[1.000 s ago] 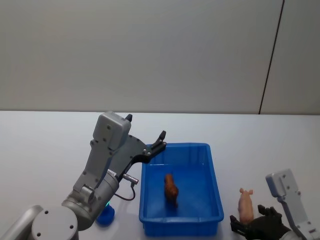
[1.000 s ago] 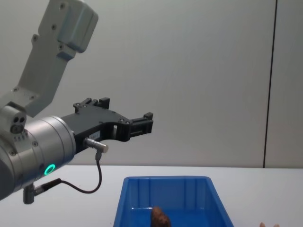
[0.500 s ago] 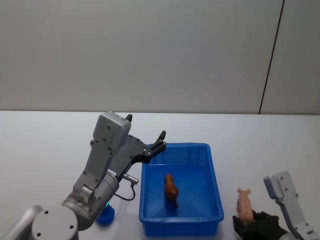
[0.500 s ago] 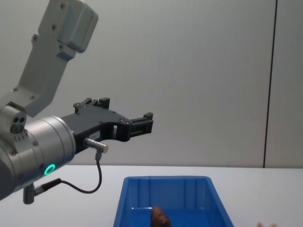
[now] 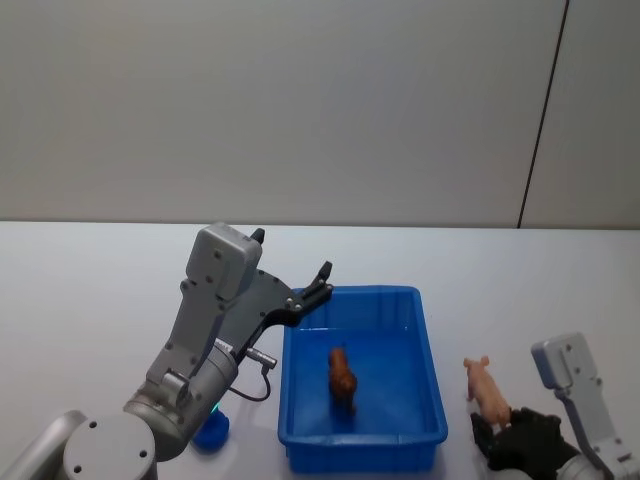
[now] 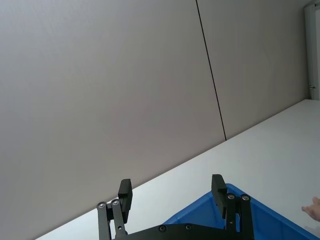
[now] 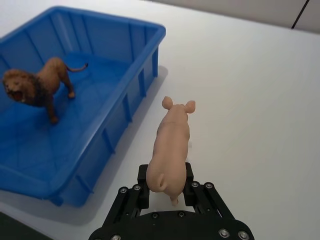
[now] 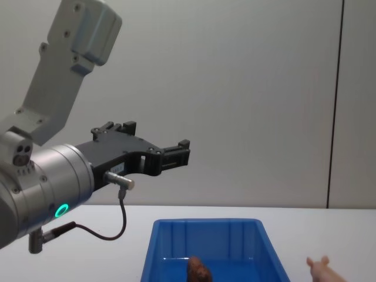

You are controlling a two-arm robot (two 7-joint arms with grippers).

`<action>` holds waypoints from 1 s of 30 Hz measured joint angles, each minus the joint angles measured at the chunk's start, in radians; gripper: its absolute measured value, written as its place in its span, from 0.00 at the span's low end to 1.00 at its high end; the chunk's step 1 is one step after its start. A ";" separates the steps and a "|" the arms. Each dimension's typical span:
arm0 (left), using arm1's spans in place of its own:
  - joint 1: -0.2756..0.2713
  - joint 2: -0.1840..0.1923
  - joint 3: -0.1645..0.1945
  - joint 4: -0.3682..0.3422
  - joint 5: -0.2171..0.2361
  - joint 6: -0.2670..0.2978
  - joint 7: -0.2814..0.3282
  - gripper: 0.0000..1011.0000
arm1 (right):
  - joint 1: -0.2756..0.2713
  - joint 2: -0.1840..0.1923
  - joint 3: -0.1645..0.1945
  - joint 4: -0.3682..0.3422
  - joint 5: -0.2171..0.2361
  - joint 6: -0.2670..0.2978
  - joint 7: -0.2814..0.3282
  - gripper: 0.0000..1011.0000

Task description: Pick up the two dolls from the table and place them into the box.

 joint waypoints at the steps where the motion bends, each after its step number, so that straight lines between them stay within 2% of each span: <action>1: 0.000 0.000 0.000 0.000 0.000 0.000 0.000 0.99 | 0.001 0.000 0.000 -0.004 -0.006 -0.011 -0.001 0.35; 9: 0.000 0.000 0.000 0.000 0.000 0.000 0.000 0.99 | 0.012 0.000 0.002 -0.028 -0.033 -0.057 0.007 0.35; 18: 0.000 0.000 0.000 0.000 0.000 0.000 0.000 0.99 | 0.051 -0.013 -0.006 -0.060 -0.081 -0.104 0.077 0.35; 25: 0.000 0.000 0.000 0.000 0.000 0.000 0.000 0.99 | 0.089 -0.036 -0.023 -0.056 -0.112 -0.105 0.141 0.35; 30: 0.000 0.000 0.000 0.000 0.000 0.000 0.000 0.99 | 0.127 -0.065 -0.041 -0.021 -0.140 -0.092 0.181 0.36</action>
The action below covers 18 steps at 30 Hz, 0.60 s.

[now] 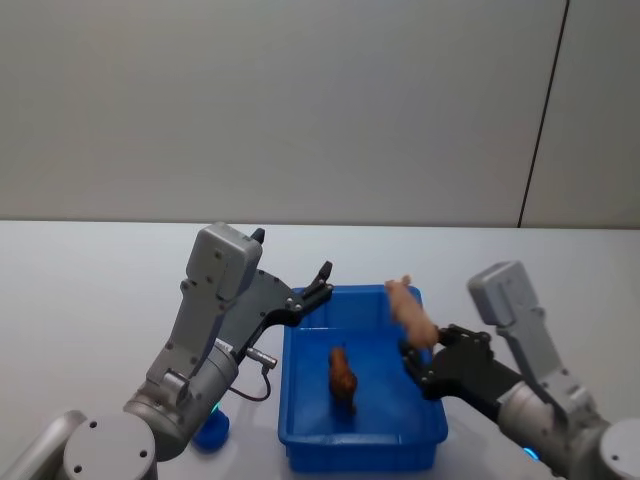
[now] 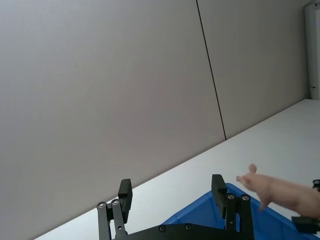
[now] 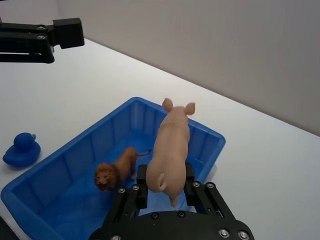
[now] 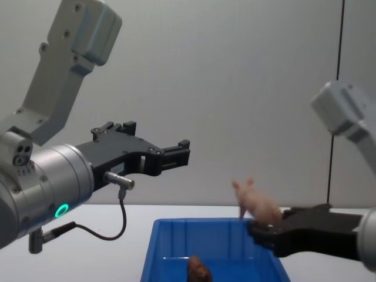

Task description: Pick up the two dolls from the table and place them into the box.

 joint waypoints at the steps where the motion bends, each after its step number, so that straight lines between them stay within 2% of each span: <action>1: 0.000 0.000 0.000 0.000 0.000 0.000 0.000 0.99 | 0.012 -0.010 -0.005 0.016 -0.008 0.003 0.007 0.40; 3: 0.000 0.000 0.000 0.000 0.000 0.000 0.000 0.99 | 0.024 -0.019 -0.010 0.033 -0.016 0.006 0.013 0.44; 9: 0.000 0.000 0.000 0.000 0.000 0.000 0.000 0.99 | 0.061 -0.050 -0.025 0.090 -0.038 0.012 0.022 0.66; 14: 0.000 0.000 0.000 0.000 0.000 0.000 0.000 0.99 | 0.073 -0.059 -0.027 0.110 -0.042 0.003 0.021 0.79; 15: 0.000 0.000 0.000 0.000 0.000 0.000 0.000 0.99 | 0.074 -0.059 -0.027 0.111 -0.042 -0.001 0.019 0.84; 17: 0.000 0.000 0.000 0.000 0.000 0.000 0.000 0.99 | 0.075 -0.059 -0.025 0.113 -0.038 -0.012 0.014 0.86; 18: 0.000 0.000 0.000 0.000 0.000 0.000 0.000 0.99 | 0.074 -0.059 -0.024 0.113 -0.036 -0.016 0.013 0.91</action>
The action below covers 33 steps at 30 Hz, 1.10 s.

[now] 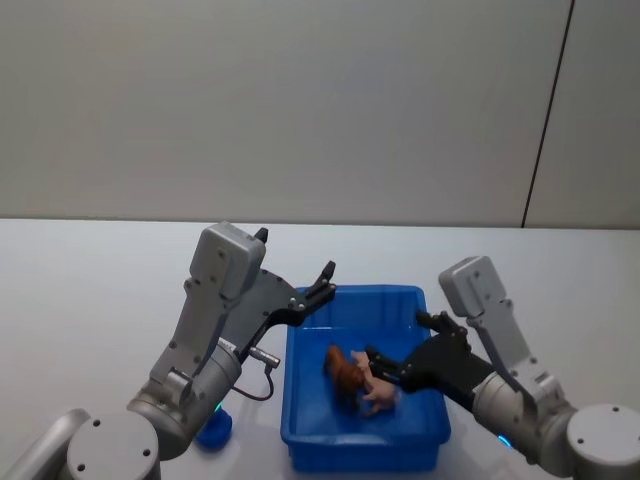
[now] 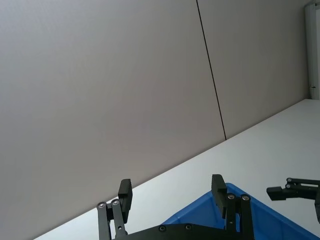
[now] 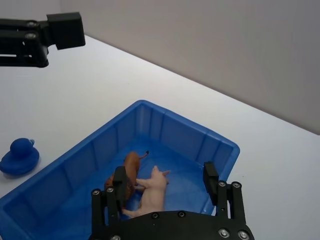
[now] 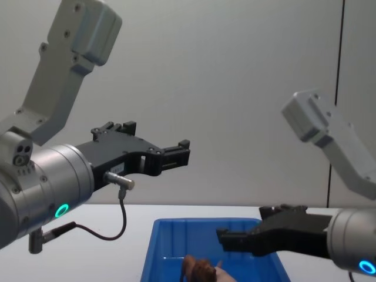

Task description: Pick up the two dolls from the table and place them into the box.

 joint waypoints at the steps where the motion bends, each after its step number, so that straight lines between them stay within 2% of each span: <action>1: 0.000 0.000 0.000 0.000 0.000 0.000 0.000 0.99 | -0.001 0.001 0.001 0.000 0.003 -0.006 -0.002 0.92; 4: 0.000 0.000 0.000 0.000 0.000 0.000 0.000 0.99 | -0.011 0.011 0.009 -0.010 0.017 -0.026 -0.009 0.99; 17: 0.000 0.000 0.000 0.000 0.000 0.000 0.000 0.99 | -0.084 0.089 0.060 -0.061 0.081 -0.106 -0.042 0.99; 25: 0.000 0.000 0.000 0.000 0.000 0.000 0.000 0.99 | -0.116 0.127 0.085 -0.071 0.101 -0.128 -0.054 0.99; 33: 0.002 0.000 0.000 -0.001 0.003 0.001 0.000 0.99 | -0.134 0.149 0.100 -0.076 0.111 -0.142 -0.061 0.99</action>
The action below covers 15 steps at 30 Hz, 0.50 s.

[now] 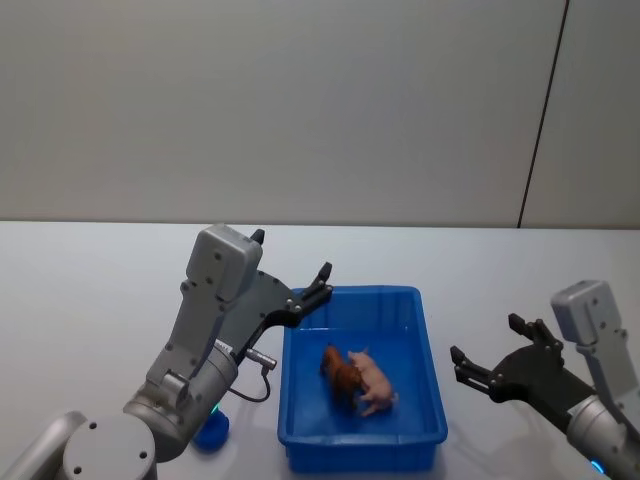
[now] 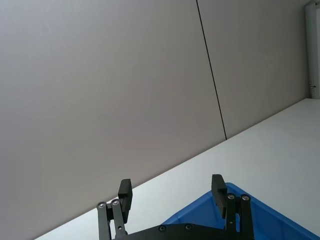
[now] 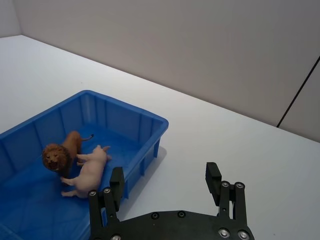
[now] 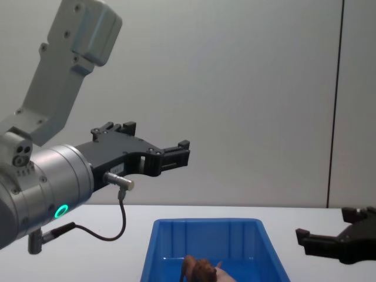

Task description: Pick up the two dolls from the table and place them into the box.

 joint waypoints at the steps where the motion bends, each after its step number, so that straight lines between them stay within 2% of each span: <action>1: 0.002 0.001 0.000 -0.003 0.002 0.002 0.003 0.99 | -0.001 0.001 0.001 -0.001 0.001 -0.001 0.000 0.99; 7: 0.015 0.009 -0.001 -0.022 0.008 0.018 0.025 0.99 | -0.008 0.010 0.006 -0.002 0.006 -0.006 -0.003 0.99; 15: 0.057 0.035 -0.007 -0.075 0.000 0.086 0.083 0.99 | -0.013 0.017 0.011 -0.004 0.008 -0.010 -0.005 0.99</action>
